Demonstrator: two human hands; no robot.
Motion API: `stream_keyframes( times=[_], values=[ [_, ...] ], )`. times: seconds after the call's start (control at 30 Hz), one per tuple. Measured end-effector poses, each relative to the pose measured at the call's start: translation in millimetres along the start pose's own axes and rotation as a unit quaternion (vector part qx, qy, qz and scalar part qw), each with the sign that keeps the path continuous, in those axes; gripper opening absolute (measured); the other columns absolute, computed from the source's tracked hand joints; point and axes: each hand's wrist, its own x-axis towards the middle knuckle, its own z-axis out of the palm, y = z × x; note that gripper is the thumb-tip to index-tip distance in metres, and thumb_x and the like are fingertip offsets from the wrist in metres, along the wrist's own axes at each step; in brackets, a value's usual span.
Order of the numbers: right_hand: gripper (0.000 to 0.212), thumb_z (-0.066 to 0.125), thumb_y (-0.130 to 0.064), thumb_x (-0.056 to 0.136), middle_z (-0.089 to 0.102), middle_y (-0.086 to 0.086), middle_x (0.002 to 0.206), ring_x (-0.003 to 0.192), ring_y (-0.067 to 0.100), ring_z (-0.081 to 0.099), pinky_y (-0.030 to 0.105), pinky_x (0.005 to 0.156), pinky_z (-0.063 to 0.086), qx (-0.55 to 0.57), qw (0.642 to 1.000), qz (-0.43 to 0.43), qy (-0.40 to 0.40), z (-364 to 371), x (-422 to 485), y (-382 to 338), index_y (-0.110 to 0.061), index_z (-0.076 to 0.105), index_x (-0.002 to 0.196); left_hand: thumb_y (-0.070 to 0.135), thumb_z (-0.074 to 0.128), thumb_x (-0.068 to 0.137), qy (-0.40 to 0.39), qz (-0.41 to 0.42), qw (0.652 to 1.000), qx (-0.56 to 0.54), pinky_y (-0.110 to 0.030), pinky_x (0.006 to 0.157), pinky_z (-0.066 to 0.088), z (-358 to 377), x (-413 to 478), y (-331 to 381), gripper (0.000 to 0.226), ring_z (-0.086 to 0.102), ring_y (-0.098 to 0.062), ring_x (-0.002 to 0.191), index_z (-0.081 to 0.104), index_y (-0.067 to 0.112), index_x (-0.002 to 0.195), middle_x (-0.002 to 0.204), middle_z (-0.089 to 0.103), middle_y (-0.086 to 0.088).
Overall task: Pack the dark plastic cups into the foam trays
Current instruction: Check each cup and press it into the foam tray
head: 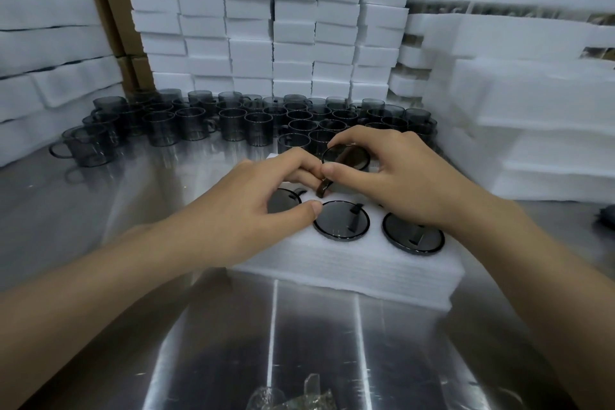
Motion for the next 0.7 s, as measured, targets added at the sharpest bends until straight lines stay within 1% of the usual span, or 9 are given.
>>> stream_keyframes(
  times=[0.13, 0.2, 0.23, 0.33, 0.37, 0.47, 0.57, 0.63, 0.7],
  values=[
    [0.047, 0.061, -0.065, 0.095, 0.071, -0.024, 0.108, 0.103, -0.011, 0.061, 0.006, 0.084, 0.044, 0.024, 1.000, 0.003, -0.010, 1.5, 0.1, 3.5, -0.036, 0.065, 0.133, 0.053, 0.061, 0.096, -0.005, 0.010, 1.000, 0.001, -0.051, 0.103, 0.053, -0.1, 0.0, -0.4, 0.032, 0.069, -0.007, 0.119, 0.058, 0.049, 0.127, 0.126, 0.069, 0.030],
    [0.044, 0.063, -0.063, 0.095, 0.071, -0.023, 0.109, 0.104, -0.011, 0.060, 0.006, 0.085, 0.044, 0.038, 0.999, 0.008, -0.016, 2.8, 1.4, 4.6, -0.036, 0.065, 0.130, 0.057, 0.060, 0.095, -0.013, 0.009, 1.000, 0.002, -0.055, 0.099, 0.055, 0.0, 0.4, -1.6, 0.033, 0.074, -0.029, 0.111, 0.057, 0.050, 0.127, 0.128, 0.068, 0.032],
    [0.043, 0.063, -0.063, 0.095, 0.071, -0.023, 0.110, 0.104, -0.009, 0.061, 0.009, 0.086, 0.046, 0.042, 0.999, 0.011, -0.021, 2.7, 2.3, 5.6, -0.037, 0.065, 0.129, 0.057, 0.060, 0.095, -0.015, 0.009, 1.000, 0.002, -0.055, 0.098, 0.056, 0.0, 0.8, -1.7, 0.033, 0.074, -0.034, 0.109, 0.058, 0.050, 0.127, 0.129, 0.067, 0.032],
    [0.046, 0.062, -0.069, 0.093, 0.070, -0.024, 0.115, 0.108, -0.008, 0.062, 0.017, 0.092, 0.047, 0.049, 0.998, 0.013, -0.038, 0.8, 3.7, 10.3, -0.040, 0.066, 0.128, 0.048, 0.063, 0.098, -0.007, 0.015, 1.000, -0.002, -0.044, 0.109, 0.050, 0.6, 0.9, -1.5, 0.033, 0.065, 0.001, 0.125, 0.060, 0.044, 0.130, 0.125, 0.069, 0.031],
    [0.049, 0.062, -0.071, 0.091, 0.070, -0.026, 0.117, 0.110, -0.009, 0.061, 0.018, 0.094, 0.047, 0.055, 0.998, 0.009, -0.040, 0.3, 3.7, 12.6, -0.041, 0.066, 0.130, 0.046, 0.063, 0.098, -0.006, 0.015, 1.000, 0.000, -0.044, 0.113, 0.047, 0.5, 0.9, -1.5, 0.033, 0.061, 0.005, 0.128, 0.060, 0.043, 0.132, 0.125, 0.069, 0.031],
    [0.057, 0.071, -0.074, 0.085, 0.073, -0.023, 0.119, 0.113, -0.006, 0.066, 0.028, 0.100, 0.054, 0.105, 0.994, 0.010, -0.032, -1.0, 3.1, 20.0, -0.042, 0.066, 0.132, 0.045, 0.061, 0.100, -0.011, 0.024, 1.000, 0.012, -0.050, 0.116, 0.043, -0.2, 1.5, -0.1, 0.033, 0.059, 0.005, 0.131, 0.059, 0.044, 0.134, 0.127, 0.068, 0.030],
    [0.057, 0.075, -0.077, 0.076, 0.074, -0.022, 0.118, 0.115, -0.001, 0.068, 0.039, 0.105, 0.055, 0.116, 0.992, 0.008, -0.049, -3.2, 6.6, 27.5, -0.041, 0.073, 0.120, 0.047, 0.057, 0.102, -0.017, 0.031, 0.999, 0.041, -0.051, 0.115, 0.041, -0.2, 1.5, 0.3, 0.031, 0.058, 0.002, 0.132, 0.058, 0.045, 0.133, 0.128, 0.067, 0.030],
    [0.060, 0.074, -0.080, 0.074, 0.072, -0.027, 0.122, 0.119, -0.006, 0.064, 0.039, 0.109, 0.051, 0.102, 0.992, 0.016, -0.078, -5.0, 8.2, 31.4, -0.043, 0.074, 0.121, 0.050, 0.054, 0.103, -0.016, 0.039, 0.997, 0.070, -0.047, 0.114, 0.041, 0.5, 0.9, 0.3, 0.029, 0.057, 0.002, 0.131, 0.057, 0.047, 0.131, 0.129, 0.064, 0.032],
    [0.061, 0.075, -0.081, 0.073, 0.070, -0.030, 0.124, 0.120, -0.009, 0.062, 0.035, 0.106, 0.053, 0.099, 0.991, 0.019, -0.084, -5.6, 8.1, 34.9, -0.045, 0.073, 0.122, 0.052, 0.050, 0.103, -0.009, 0.048, 0.994, 0.095, -0.042, 0.113, 0.040, 0.8, -0.1, 0.9, 0.028, 0.056, 0.004, 0.128, 0.057, 0.049, 0.130, 0.128, 0.062, 0.035]
  ],
)
